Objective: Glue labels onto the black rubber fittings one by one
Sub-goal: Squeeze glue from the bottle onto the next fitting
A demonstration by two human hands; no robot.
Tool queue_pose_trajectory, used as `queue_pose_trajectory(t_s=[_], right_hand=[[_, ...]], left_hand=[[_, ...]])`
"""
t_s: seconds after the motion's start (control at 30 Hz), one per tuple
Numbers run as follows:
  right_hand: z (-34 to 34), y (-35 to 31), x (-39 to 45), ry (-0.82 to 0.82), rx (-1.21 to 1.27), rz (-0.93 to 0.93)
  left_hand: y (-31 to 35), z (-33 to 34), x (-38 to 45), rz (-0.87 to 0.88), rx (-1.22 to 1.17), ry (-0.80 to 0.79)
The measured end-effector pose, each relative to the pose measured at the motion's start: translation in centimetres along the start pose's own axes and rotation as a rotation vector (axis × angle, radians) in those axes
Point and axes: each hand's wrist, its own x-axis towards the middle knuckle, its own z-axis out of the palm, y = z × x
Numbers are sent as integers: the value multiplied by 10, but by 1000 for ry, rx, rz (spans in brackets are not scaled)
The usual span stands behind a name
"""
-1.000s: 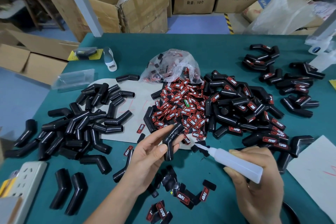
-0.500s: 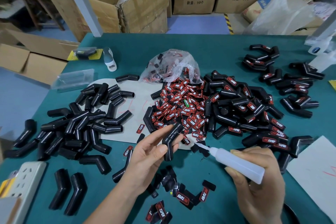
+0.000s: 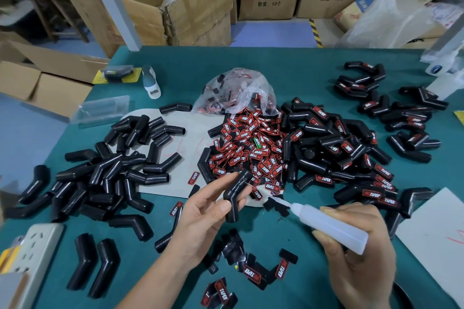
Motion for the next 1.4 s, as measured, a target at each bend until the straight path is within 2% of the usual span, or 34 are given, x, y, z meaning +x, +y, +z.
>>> queue_pose_trajectory(t_s=[1.4], right_hand=[[2,0,-2,-61,34,11]], left_hand=[[1,0,0,-6,-32,-8]])
